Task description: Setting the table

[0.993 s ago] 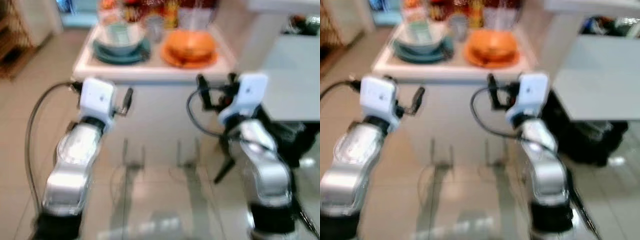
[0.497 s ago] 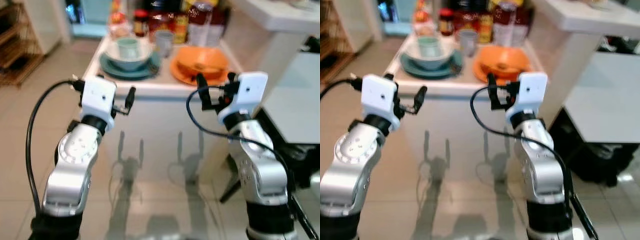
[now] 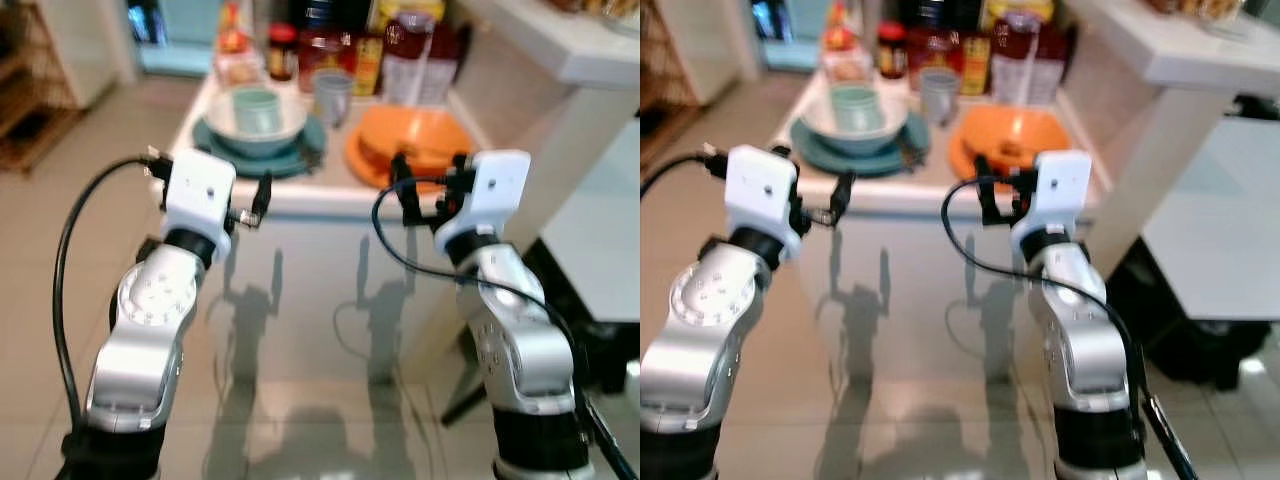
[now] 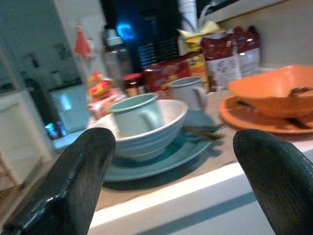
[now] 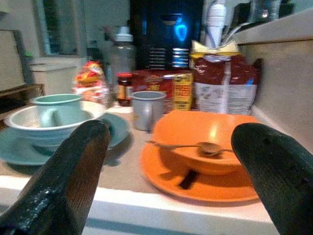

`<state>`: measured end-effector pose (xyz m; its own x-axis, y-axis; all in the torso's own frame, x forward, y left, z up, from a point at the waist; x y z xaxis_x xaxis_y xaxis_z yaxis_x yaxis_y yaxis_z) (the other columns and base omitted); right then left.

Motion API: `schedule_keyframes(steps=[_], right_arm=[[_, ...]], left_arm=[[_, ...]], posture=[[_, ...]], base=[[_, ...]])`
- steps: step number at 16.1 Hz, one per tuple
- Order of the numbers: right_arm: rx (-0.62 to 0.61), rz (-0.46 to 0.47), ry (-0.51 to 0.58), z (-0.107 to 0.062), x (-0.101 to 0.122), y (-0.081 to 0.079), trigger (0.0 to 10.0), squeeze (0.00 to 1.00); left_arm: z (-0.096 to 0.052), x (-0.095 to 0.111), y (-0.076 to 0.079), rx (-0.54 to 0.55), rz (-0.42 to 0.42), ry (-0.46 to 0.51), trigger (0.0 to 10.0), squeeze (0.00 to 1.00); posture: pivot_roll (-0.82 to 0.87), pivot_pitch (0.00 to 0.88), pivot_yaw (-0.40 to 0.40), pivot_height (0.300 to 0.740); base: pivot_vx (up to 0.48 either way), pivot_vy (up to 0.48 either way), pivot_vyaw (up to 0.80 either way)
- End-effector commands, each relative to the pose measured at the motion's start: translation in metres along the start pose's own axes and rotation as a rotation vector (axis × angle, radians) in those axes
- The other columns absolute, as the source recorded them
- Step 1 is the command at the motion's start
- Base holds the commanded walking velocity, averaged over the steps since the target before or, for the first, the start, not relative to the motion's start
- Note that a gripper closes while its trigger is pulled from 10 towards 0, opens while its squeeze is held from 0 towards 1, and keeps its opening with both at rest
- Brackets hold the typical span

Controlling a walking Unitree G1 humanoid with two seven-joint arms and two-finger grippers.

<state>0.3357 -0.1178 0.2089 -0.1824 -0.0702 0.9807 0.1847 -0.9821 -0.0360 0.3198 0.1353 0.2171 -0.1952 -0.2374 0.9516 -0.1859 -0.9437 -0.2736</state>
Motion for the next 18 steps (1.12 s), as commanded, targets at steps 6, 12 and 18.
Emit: schedule_keyframes(steps=[6,12,18], right_arm=[[-0.03,0.017,0.002,-0.011,-0.001,0.009,10.0,0.0],[0.03,0.017,0.052,-0.016,0.008,0.004,10.0,0.0],[0.083,-0.004,0.006,-0.019,-0.002,0.002,10.0,0.0]], left_arm=[[0.0,0.015,0.017,-0.08,-0.019,0.065,10.0,0.0],[0.001,0.019,0.022,-0.09,-0.003,0.083,10.0,0.0],[0.001,0.019,0.018,-0.096,-0.001,0.082,10.0,0.0]], posture=[[0.05,0.0,-0.056,0.74],[0.05,0.0,-0.05,0.74],[0.05,0.0,-0.054,0.74]], base=[[0.328,0.0,-0.8],[0.241,0.0,0.0],[0.0,0.0,0.0]])
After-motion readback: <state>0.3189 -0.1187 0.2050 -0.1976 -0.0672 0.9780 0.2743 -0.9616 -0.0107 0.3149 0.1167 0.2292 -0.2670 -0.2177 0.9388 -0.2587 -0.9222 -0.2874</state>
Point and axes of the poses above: a point about 5 cm out from each wrist's last joint towards the gripper, its own z axis pointing out of the wrist towards the gripper, its own x axis along the axis of the wrist's last joint, y = z × x, the point moved 4 cm from there along z, pointing out of the wrist towards the gripper, and after that the axes turned 1 degree about -z, right-handed, at the moved point
